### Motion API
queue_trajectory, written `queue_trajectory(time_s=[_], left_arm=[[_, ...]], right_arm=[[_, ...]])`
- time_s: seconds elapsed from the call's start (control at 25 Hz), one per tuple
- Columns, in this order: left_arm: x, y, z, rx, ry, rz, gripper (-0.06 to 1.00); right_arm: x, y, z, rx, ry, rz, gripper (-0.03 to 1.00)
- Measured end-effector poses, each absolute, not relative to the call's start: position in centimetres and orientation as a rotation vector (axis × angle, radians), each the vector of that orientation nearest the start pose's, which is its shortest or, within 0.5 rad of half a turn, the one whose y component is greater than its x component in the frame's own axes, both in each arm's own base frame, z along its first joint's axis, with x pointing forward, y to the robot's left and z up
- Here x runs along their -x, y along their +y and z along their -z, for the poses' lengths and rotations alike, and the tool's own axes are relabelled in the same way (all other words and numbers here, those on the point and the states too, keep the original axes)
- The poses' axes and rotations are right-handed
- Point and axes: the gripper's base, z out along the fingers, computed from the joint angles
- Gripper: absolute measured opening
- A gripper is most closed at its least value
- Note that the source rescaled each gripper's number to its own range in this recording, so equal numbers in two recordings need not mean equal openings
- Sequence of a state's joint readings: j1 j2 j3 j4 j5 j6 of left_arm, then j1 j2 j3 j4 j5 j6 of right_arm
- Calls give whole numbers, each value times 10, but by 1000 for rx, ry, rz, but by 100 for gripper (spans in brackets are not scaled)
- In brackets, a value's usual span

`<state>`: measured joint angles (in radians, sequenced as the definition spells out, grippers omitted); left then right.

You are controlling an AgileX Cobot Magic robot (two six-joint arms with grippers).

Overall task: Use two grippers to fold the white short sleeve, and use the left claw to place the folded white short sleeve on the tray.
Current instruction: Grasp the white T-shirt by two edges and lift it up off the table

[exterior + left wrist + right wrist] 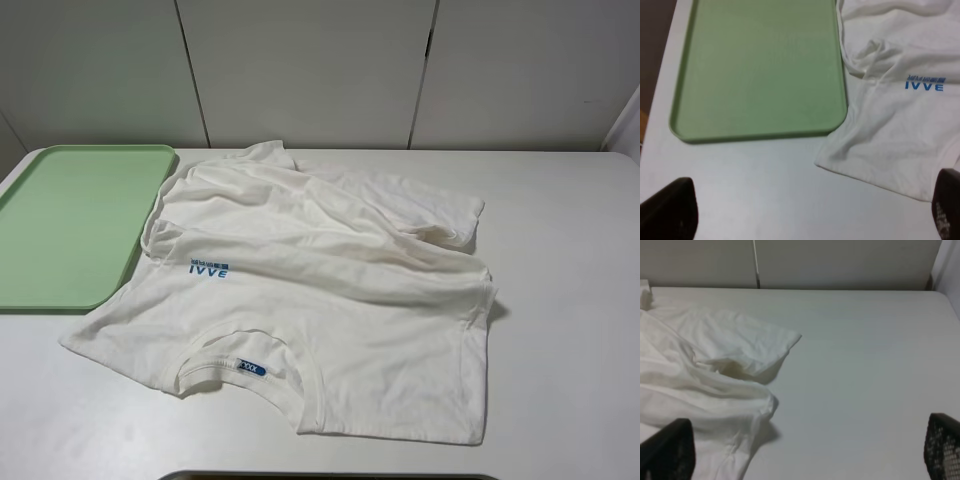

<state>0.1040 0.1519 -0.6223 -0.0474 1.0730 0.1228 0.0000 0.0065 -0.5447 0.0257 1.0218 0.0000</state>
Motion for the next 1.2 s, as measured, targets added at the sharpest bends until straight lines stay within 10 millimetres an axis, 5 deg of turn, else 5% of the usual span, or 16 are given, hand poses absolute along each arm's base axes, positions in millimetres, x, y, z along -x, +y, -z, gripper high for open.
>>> queue_trajectory(time_s=[0.2, 0.4, 0.48, 0.52, 0.6, 0.84, 1.0, 1.08, 1.2], left_arm=[[-56, 2, -366, -99, 2194, -106, 91], [-97, 2, -392, -176, 2246, -91, 91], [-128, -12, -400, -390, 2263, -61, 91], [-128, -12, -400, -390, 2263, -61, 91], [-159, -39, -395, -687, 2275, -51, 90], [-193, -88, -360, -1103, 2320, -59, 89], [-216, -106, -332, -1294, 2372, -82, 88], [-221, -109, -325, -1349, 2372, -96, 88], [-236, -115, -308, -1502, 2337, -141, 87]], right_arm=[[-33, 3, -348, 12, 2079, -38, 100], [-102, 7, -360, 92, 2271, -59, 100], [-135, 10, -358, 129, 2347, -95, 100], [-149, 13, -357, 158, 2368, -119, 100], [-181, 29, -351, 305, 2403, -160, 100], [-215, 61, -338, 592, 2388, -170, 100], [-231, 84, -326, 738, 2347, -172, 100], [-248, 117, -302, 881, 2316, -189, 100], [-249, 137, -284, 1076, 2312, -120, 100]])
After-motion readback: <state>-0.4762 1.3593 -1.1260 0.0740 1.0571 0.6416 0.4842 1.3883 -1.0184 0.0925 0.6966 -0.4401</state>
